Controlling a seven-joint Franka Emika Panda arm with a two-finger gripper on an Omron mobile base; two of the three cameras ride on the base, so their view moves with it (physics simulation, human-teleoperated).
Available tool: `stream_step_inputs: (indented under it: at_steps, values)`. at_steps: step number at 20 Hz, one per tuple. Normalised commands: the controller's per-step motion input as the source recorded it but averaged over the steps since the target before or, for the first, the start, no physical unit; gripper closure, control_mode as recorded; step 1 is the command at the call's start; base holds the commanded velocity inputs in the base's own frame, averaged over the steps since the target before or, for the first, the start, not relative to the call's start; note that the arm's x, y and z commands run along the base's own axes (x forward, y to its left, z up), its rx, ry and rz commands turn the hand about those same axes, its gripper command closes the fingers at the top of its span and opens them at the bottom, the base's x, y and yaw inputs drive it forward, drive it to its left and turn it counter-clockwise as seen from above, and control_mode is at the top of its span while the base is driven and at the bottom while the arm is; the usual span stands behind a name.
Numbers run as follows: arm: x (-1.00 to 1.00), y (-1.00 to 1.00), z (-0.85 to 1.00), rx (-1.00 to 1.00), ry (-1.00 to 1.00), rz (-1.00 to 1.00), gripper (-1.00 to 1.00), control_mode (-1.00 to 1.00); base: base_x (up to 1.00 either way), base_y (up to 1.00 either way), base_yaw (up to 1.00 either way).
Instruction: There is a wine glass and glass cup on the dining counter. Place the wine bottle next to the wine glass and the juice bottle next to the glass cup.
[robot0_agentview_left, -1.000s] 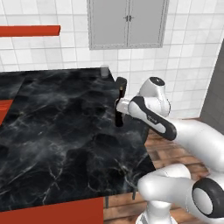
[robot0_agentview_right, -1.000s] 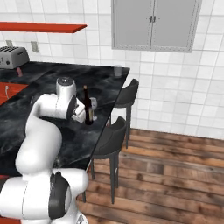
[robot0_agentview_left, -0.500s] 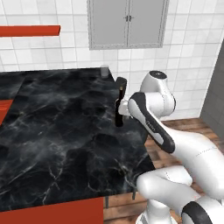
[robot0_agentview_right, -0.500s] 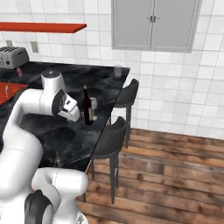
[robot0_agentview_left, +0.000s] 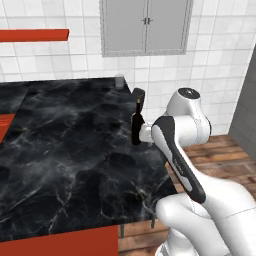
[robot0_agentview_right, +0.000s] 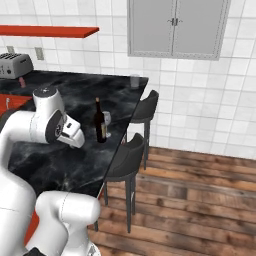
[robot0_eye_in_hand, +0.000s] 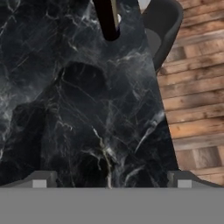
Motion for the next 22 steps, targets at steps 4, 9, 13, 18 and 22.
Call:
stream_step_inputs:
  at_steps: [4, 9, 13, 18, 22]
  values:
    - [-0.17, 0.0, 0.0, 0.0, 0.0, 0.01, -1.0, -1.0, 0.0, 0.0, 0.0]
    - [0.0, 0.0, 0.0, 0.0, 0.0, 0.0, -1.0, -1.0, 0.0, 0.0, 0.0]
    - [0.0, 0.0, 0.0, 0.0, 0.0, 0.0, -1.0, -1.0, 0.0, 0.0, 0.0]
    - [0.0, 0.0, 0.0, 0.0, 0.0, 0.0, -1.0, -1.0, 0.0, 0.0, 0.0]
    - [-0.05, 0.01, 0.0, 0.02, 0.0, 0.0, -1.0, -1.0, 0.0, 0.0, 0.0]
